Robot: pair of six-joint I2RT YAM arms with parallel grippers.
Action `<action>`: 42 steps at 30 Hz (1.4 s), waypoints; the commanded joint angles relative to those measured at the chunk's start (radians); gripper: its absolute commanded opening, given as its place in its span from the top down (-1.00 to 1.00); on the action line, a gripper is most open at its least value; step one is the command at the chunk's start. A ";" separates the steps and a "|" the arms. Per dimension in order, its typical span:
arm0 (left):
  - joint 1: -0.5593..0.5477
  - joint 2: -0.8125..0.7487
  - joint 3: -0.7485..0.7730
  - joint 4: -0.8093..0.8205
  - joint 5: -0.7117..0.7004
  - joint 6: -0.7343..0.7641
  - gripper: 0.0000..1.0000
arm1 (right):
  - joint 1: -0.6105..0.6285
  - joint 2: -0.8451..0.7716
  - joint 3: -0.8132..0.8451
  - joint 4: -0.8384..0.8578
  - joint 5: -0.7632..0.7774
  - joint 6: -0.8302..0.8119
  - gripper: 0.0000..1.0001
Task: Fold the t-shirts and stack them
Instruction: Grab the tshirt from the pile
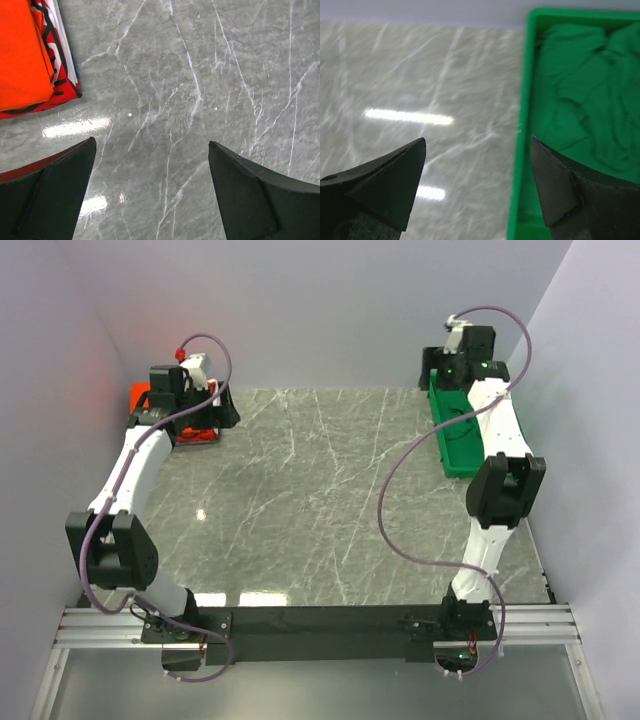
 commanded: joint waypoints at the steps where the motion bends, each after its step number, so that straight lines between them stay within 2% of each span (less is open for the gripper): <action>1: 0.021 0.050 0.090 0.028 0.061 -0.052 -0.99 | -0.063 0.112 0.103 0.079 0.060 0.075 -0.82; 6: 0.027 0.108 0.127 0.027 0.056 -0.045 -0.99 | -0.162 0.227 0.164 0.151 0.095 0.153 -0.82; 11: 0.038 0.161 0.166 -0.002 0.052 -0.019 -0.99 | -0.189 0.310 0.194 0.174 0.143 0.134 -0.82; 17: 0.047 0.194 0.186 -0.032 0.046 -0.004 -0.99 | -0.202 0.400 0.210 0.210 0.186 0.098 -0.82; 21: 0.073 0.216 0.201 -0.036 0.040 0.007 -0.99 | -0.202 0.474 0.295 0.183 0.223 0.023 -0.82; 26: 0.078 0.240 0.218 -0.050 0.036 0.017 -0.99 | -0.202 0.508 0.253 0.219 0.293 -0.069 -0.83; 29: 0.087 0.254 0.233 -0.059 0.041 0.020 -0.99 | -0.209 0.540 0.262 0.194 0.296 -0.098 -0.84; 33: 0.099 0.260 0.226 -0.056 0.044 0.019 -0.99 | -0.209 0.594 0.371 0.096 0.255 -0.113 -0.84; 36: 0.105 0.271 0.235 -0.058 0.049 0.016 -0.99 | -0.211 0.597 0.373 0.073 0.235 -0.133 -0.80; 37: 0.105 0.276 0.239 -0.059 0.050 0.014 -0.99 | -0.209 0.594 0.356 0.064 0.220 -0.138 -0.75; 38: 0.105 0.279 0.249 -0.062 0.050 0.014 -0.99 | -0.211 0.592 0.349 0.064 0.220 -0.143 -0.47; 39: 0.107 0.285 0.253 -0.065 0.053 0.011 -0.99 | -0.215 0.589 0.341 0.062 0.206 -0.138 -0.27; 40: 0.110 0.288 0.258 -0.071 0.055 0.013 -0.99 | -0.220 0.585 0.336 0.070 0.212 -0.132 0.01; 41: 0.112 0.292 0.265 -0.076 0.058 0.013 -0.99 | -0.220 0.578 0.332 0.073 0.212 -0.118 0.61; 42: 0.118 0.300 0.279 -0.081 0.064 0.014 -0.99 | -0.223 0.575 0.329 0.076 0.214 -0.116 0.80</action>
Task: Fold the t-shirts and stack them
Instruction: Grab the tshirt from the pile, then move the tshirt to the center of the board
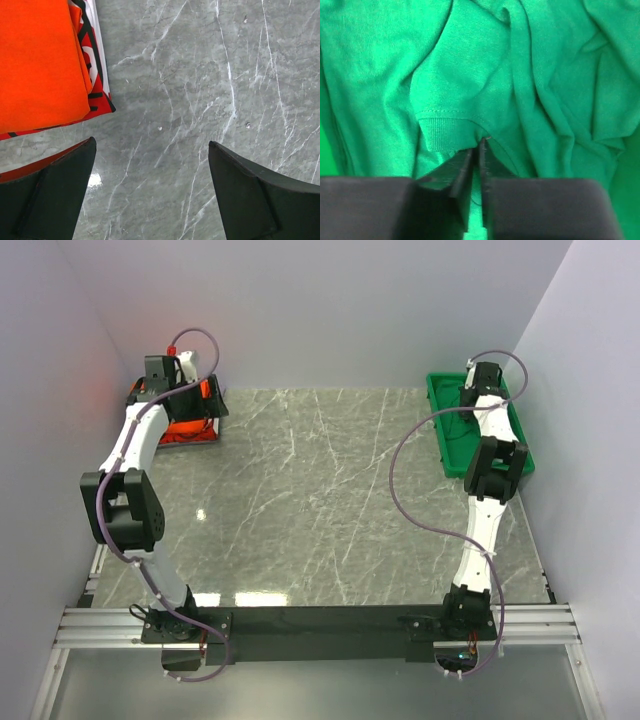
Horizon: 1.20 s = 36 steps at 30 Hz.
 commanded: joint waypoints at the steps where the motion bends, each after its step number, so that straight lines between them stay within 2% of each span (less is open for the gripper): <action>1: 0.012 0.017 0.069 -0.026 0.037 0.014 -0.99 | -0.019 -0.018 0.002 -0.020 -0.017 -0.001 1.00; 4: 0.028 0.024 0.093 -0.053 0.062 0.017 -0.99 | -0.021 -0.070 -0.018 -0.029 -0.016 -0.018 1.00; 7: 0.045 0.006 0.083 -0.052 0.091 0.020 -0.99 | -0.019 -0.168 -0.112 0.038 -0.013 0.002 1.00; 14: 0.056 -0.086 -0.006 -0.006 0.135 0.037 -0.99 | 0.002 -0.547 -0.219 0.078 -0.151 0.196 1.00; 17: 0.055 -0.153 -0.063 0.019 0.152 0.039 -0.99 | 0.020 -0.689 -0.282 0.095 -0.206 0.236 1.00; 24: 0.059 -0.294 -0.155 0.057 0.168 0.040 -0.99 | 0.105 -0.958 -0.272 0.116 -0.293 0.255 1.00; 27: 0.062 -0.354 -0.200 0.060 0.175 0.042 -0.99 | 0.177 -1.060 -0.274 0.148 -0.278 0.252 1.00; 31: 0.067 -0.423 -0.249 0.052 0.188 0.048 -0.99 | 0.337 -1.185 -0.330 0.201 -0.228 0.218 1.00; 36: 0.071 -0.508 -0.295 0.048 0.195 0.062 -0.99 | 0.496 -1.274 -0.495 0.237 -0.149 0.135 1.00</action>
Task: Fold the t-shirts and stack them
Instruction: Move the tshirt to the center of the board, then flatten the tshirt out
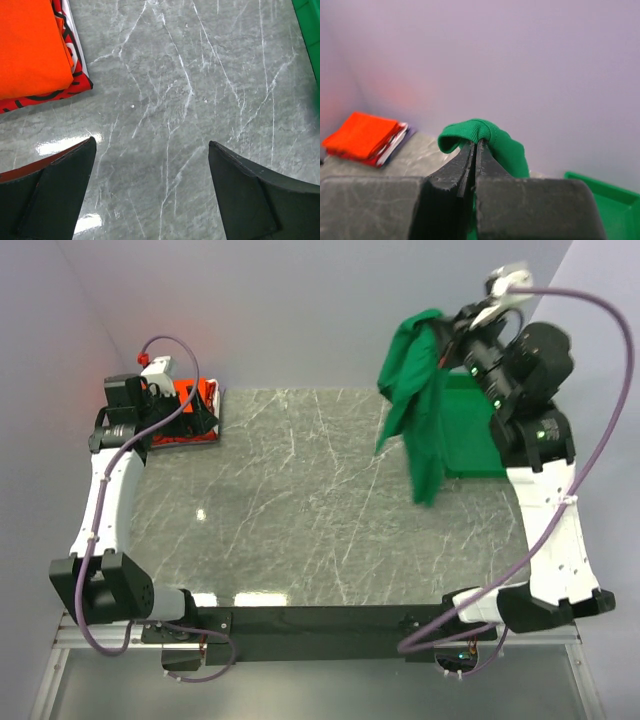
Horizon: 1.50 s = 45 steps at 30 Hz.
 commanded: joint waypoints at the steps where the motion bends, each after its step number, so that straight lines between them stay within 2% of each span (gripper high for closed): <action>1: 0.007 -0.069 -0.037 0.020 0.041 0.031 -0.99 | 0.082 -0.035 -0.115 0.072 0.069 -0.059 1.00; 4: 0.007 -0.115 -0.069 0.011 0.049 0.055 -0.99 | 0.179 -0.052 -0.284 0.114 0.095 -0.051 1.00; 5: 0.007 -0.124 -0.077 0.008 0.046 0.070 -0.99 | 0.203 -0.040 -0.328 0.082 0.069 -0.047 1.00; 6: 0.007 -0.132 -0.084 0.000 0.044 0.077 -0.99 | 0.263 -0.018 -0.332 0.053 -0.033 -0.036 0.63; 7: 0.008 -0.140 -0.097 -0.001 0.044 0.081 -0.99 | 0.291 0.028 -0.332 0.027 -0.093 -0.004 0.38; 8: 0.015 -0.153 -0.103 -0.005 0.056 0.083 -0.99 | 0.323 0.046 -0.335 -0.007 -0.152 0.010 0.04; 9: 0.018 -0.158 -0.108 -0.011 0.068 0.083 -0.99 | 0.367 0.062 -0.341 -0.013 -0.242 0.018 -0.61; 10: 0.024 -0.163 -0.115 -0.014 0.085 0.083 -0.99 | 0.386 0.063 -0.346 -0.024 -0.266 0.018 -0.73; 12: 0.035 -0.174 -0.124 -0.023 0.130 0.092 -0.99 | 0.394 0.065 -0.343 -0.081 -0.269 -0.004 -0.75; 13: 0.035 -0.177 -0.138 -0.032 0.141 0.097 -0.99 | 0.381 0.065 -0.343 -0.104 -0.187 -0.022 -0.76; 14: 0.036 -0.183 -0.146 -0.034 0.157 0.142 -0.99 | 0.365 0.066 -0.356 -0.148 -0.171 -0.039 -0.76; 18: 0.025 -0.181 -0.207 -0.057 0.320 0.257 -0.99 | 0.193 0.097 -0.457 -0.242 -0.249 -0.087 -0.76; 20: -0.035 -0.167 -0.239 -0.077 0.334 0.357 -0.99 | 0.118 0.123 -0.542 -0.277 -0.249 -0.126 -0.75; 21: -0.071 -0.164 -0.249 -0.078 0.328 0.395 -0.97 | 0.099 0.157 -0.563 -0.288 -0.250 -0.136 -0.70; 22: -0.158 -0.155 -0.273 -0.075 0.284 0.457 -0.92 | 0.075 0.178 -0.583 -0.299 -0.255 -0.154 -0.69; 26: -0.350 -0.097 -0.328 0.020 0.172 0.544 -0.72 | -0.008 0.296 -0.631 -0.299 -0.307 -0.151 -0.55; 28: -0.411 -0.021 -0.324 0.061 0.141 0.575 -0.55 | -0.031 0.344 -0.639 -0.277 -0.304 -0.140 -0.53; 32: -0.539 0.112 -0.299 0.112 0.087 0.600 -0.47 | -0.036 0.419 -0.625 -0.225 -0.280 -0.114 -0.52; 37: -0.626 0.236 -0.318 0.188 0.015 0.672 -0.54 | -0.036 0.526 -0.604 -0.193 -0.243 -0.074 -0.47; 45: -0.646 0.346 -0.347 0.270 -0.045 0.709 -0.41 | -0.033 0.622 -0.577 -0.161 -0.218 -0.019 -0.38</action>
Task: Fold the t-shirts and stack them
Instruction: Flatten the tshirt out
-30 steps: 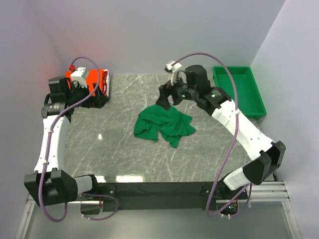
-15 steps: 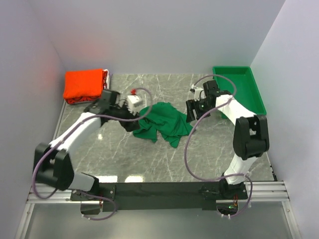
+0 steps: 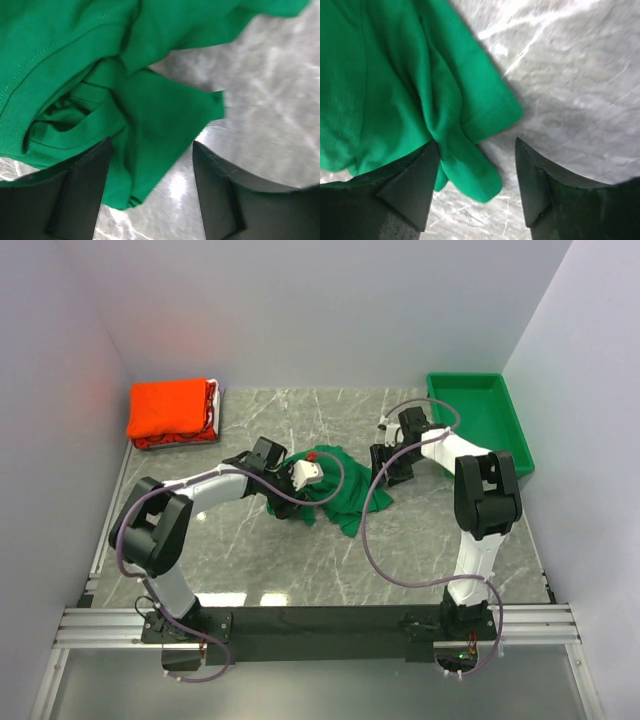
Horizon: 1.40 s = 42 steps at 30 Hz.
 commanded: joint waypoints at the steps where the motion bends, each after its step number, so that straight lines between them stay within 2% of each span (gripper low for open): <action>1: -0.005 0.041 -0.015 0.066 -0.058 0.065 -0.32 | 0.000 0.025 0.040 0.031 0.014 0.026 -0.34; 3: -0.005 0.055 -0.030 0.048 -0.090 0.090 -0.11 | 0.002 0.038 0.043 0.017 -0.020 0.017 -0.03; 4: -0.002 0.059 -0.038 0.036 -0.127 0.118 0.16 | 0.000 0.038 0.045 0.007 -0.028 0.011 0.15; 5: 0.007 0.055 -0.046 0.010 -0.139 0.131 0.32 | -0.002 0.027 0.045 -0.022 -0.035 0.001 0.46; 6: 0.021 0.044 -0.069 -0.001 -0.139 0.142 0.58 | -0.002 0.016 0.045 -0.039 -0.049 -0.026 0.61; 8: 0.098 -0.002 -0.086 -0.026 -0.113 0.165 0.76 | -0.008 -0.037 0.036 -0.093 -0.060 -0.060 1.00; 9: 0.128 -0.017 -0.089 -0.053 -0.104 0.173 0.86 | -0.014 -0.062 0.031 -0.113 -0.075 -0.095 1.00; 13: 0.291 -0.060 -0.046 -0.096 -0.075 0.210 0.92 | -0.008 -0.224 -0.041 -0.187 -0.132 -0.202 1.00; 18: 0.383 -0.020 0.081 -0.063 -0.028 0.153 0.94 | 0.116 -0.431 -0.164 -0.227 -0.085 -0.354 1.00; 24: 0.423 0.119 0.236 -0.012 0.020 -0.021 0.96 | 0.349 -0.516 -0.291 -0.171 -0.026 -0.414 1.00; 30: 0.477 0.150 0.301 0.078 0.137 -0.152 0.98 | 0.606 -0.564 -0.349 -0.064 -0.035 -0.453 1.00; 32: 0.495 0.139 0.286 0.097 0.160 -0.142 0.97 | 0.636 -0.579 -0.362 -0.050 -0.019 -0.463 0.96; 33: 0.498 0.129 0.286 0.083 0.158 -0.114 0.85 | 0.632 -0.580 -0.345 -0.049 0.016 -0.448 0.78; 34: 0.503 0.125 0.286 0.070 0.151 -0.103 0.72 | 0.618 -0.576 -0.327 -0.080 0.030 -0.434 0.29; 35: 0.506 0.122 0.298 0.053 0.135 -0.096 0.45 | 0.591 -0.559 -0.302 -0.110 0.026 -0.439 0.05; 36: 0.512 0.109 0.299 0.013 0.143 -0.088 0.31 | 0.515 -0.550 -0.253 -0.131 0.008 -0.436 -0.04; 37: 0.518 0.095 0.301 -0.006 0.167 -0.083 0.22 | 0.456 -0.524 -0.225 -0.156 -0.033 -0.421 -0.30; 38: 0.532 0.080 0.290 -0.027 0.208 -0.074 0.05 | 0.405 -0.505 -0.196 -0.165 -0.058 -0.386 -0.31; 40: 0.543 0.004 0.255 -0.049 0.249 -0.045 -0.07 | 0.274 -0.429 -0.120 -0.167 -0.077 -0.330 -0.31; 41: 0.543 -0.026 0.202 -0.046 0.273 -0.031 -0.31 | 0.243 -0.400 -0.101 -0.165 -0.084 -0.287 -0.31; 42: 0.535 -0.090 0.169 -0.034 0.319 -0.029 -0.46 | 0.194 -0.372 -0.081 -0.161 -0.086 -0.263 -0.31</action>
